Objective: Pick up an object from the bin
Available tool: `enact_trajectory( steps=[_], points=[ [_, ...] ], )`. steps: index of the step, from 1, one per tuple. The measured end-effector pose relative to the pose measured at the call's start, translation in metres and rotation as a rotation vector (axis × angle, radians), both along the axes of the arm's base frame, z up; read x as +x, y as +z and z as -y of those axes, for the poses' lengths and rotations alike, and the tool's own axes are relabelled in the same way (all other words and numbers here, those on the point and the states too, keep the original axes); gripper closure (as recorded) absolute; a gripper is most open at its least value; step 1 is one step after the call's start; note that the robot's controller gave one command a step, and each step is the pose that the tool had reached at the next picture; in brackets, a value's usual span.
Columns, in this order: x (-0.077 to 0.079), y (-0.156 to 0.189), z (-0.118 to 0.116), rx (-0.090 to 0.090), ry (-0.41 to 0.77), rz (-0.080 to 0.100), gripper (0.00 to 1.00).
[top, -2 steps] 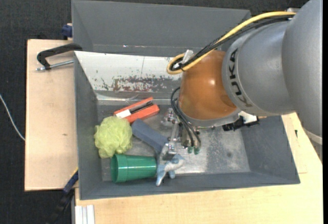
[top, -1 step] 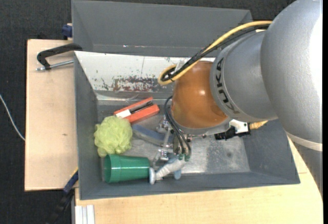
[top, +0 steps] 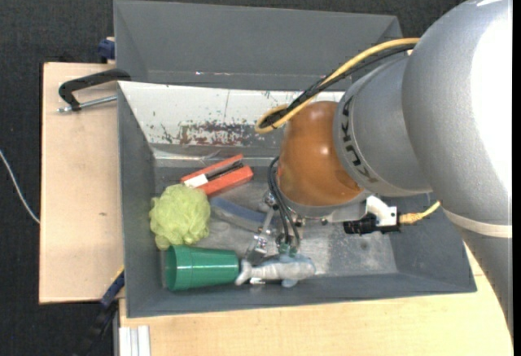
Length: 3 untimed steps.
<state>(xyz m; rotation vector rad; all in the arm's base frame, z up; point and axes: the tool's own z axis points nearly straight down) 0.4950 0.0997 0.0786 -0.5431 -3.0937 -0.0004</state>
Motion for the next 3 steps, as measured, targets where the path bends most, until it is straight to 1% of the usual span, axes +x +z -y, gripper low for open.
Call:
enact_trajectory(
  steps=[1,2,3],
  points=[
    [0.025,-0.003,0.008,0.001,0.291,0.013,1.0],
    [0.025,-0.003,0.008,0.001,0.29,0.013,1.0],
    [0.028,0.098,0.016,0.0,0.349,0.005,1.0]
  ],
)
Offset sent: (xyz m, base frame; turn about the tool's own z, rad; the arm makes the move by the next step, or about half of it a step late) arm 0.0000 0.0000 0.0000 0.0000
